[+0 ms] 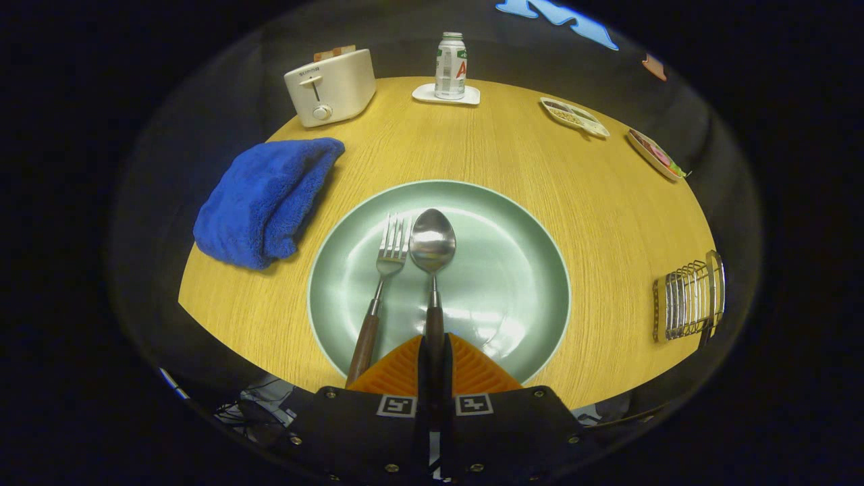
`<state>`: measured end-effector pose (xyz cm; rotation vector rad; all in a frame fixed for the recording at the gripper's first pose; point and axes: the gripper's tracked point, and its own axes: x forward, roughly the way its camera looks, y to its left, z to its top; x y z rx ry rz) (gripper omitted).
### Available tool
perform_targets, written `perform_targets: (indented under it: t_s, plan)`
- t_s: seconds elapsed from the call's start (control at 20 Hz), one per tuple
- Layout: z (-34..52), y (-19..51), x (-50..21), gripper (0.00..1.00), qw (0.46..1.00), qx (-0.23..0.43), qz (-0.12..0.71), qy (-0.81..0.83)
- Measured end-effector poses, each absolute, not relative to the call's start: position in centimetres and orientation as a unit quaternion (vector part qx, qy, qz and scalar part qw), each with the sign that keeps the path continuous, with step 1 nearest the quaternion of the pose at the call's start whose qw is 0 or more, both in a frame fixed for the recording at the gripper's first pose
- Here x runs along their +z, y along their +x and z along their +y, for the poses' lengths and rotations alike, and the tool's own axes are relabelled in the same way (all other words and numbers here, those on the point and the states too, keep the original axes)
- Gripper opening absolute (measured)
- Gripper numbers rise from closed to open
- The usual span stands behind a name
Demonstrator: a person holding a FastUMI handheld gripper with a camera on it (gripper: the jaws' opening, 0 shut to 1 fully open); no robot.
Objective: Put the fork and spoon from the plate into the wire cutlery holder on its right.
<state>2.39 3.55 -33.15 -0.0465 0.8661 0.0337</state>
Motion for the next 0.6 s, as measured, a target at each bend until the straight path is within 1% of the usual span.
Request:
perform_targets:
  t_s: [0.25, 0.4, 0.6]
  plan:
    - [3.0, 2.5, -30.3, 0.07, 0.925, 0.008, 0.379, -0.027]
    - [1.8, 2.4, -27.8, 0.07, 0.937, -0.014, 0.349, -0.012]
    - [-1.6, 2.2, -24.6, 0.07, 0.946, -0.06, 0.319, 0.005]
